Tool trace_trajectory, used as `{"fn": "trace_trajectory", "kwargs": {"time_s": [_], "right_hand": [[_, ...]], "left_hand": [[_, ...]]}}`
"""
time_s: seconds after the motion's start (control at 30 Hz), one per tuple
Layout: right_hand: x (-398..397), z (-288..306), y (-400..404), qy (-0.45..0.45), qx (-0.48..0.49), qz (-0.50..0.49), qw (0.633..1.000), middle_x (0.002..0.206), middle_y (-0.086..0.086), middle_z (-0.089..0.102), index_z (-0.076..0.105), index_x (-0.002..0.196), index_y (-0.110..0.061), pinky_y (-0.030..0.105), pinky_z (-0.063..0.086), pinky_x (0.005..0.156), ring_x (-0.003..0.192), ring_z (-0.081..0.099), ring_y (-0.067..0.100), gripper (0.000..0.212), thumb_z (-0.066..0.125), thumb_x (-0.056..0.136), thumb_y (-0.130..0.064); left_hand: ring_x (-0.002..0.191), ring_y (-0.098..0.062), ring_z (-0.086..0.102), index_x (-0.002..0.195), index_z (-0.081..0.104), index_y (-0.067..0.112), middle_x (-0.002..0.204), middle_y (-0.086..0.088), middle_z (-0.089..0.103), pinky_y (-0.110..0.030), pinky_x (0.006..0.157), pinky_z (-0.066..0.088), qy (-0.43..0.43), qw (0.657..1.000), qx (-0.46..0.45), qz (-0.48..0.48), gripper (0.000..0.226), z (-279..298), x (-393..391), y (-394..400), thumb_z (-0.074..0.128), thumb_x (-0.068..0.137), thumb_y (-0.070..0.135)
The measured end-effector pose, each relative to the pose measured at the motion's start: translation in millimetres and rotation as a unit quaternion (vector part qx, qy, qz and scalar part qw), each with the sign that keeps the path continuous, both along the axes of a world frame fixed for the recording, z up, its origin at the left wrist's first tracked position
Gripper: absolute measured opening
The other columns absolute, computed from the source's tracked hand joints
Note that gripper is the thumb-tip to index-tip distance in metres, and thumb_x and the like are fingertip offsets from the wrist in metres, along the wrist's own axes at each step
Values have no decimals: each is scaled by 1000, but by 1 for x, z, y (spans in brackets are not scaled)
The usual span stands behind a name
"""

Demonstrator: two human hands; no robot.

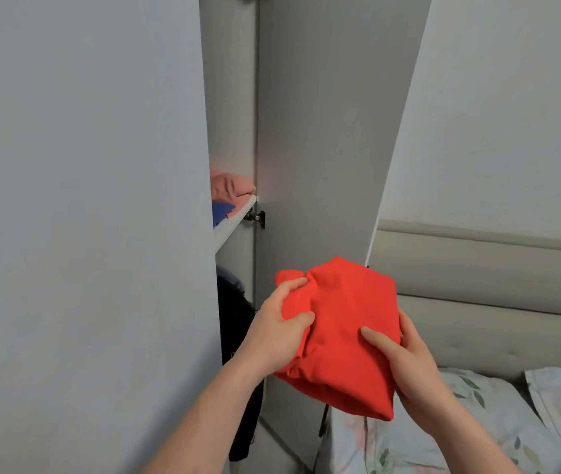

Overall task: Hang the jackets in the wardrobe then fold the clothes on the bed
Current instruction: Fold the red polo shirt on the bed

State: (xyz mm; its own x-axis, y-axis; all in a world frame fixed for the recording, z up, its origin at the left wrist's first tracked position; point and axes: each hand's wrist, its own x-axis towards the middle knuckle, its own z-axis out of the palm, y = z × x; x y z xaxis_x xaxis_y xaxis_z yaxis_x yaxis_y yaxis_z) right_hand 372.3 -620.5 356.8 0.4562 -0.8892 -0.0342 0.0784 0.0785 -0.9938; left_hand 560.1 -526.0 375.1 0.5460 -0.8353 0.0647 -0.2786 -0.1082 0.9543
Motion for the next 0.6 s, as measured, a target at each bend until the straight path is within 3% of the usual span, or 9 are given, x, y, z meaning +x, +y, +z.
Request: {"fn": "trace_trajectory", "kwargs": {"time_s": [0.23,0.4,0.6], "right_hand": [[38,17,-61,-13,-12,47,999,123,-9,73,55,139,-36,43,52,103,112,70,14,61,77,87,-15],[78,31,-102,-34,-24,74,996,121,-8,74,53,141,-37,34,54,90,106,72,11,64,77,86,-13],[124,56,-129,-38,-49,89,994,122,-12,73,51,143,-43,39,54,98,107,72,11,68,78,85,-18]], "left_hand": [[100,4,66,127,56,57,119,21,67,-27,101,50,-29,999,-1,34,51,28,27,-42,67,87,26],[101,5,66,132,53,53,120,20,67,-25,98,51,-38,997,-10,66,52,44,51,-63,66,91,24],[110,3,61,136,52,47,128,19,60,-24,100,48,-29,992,-41,117,56,67,79,-85,66,90,19]]}}
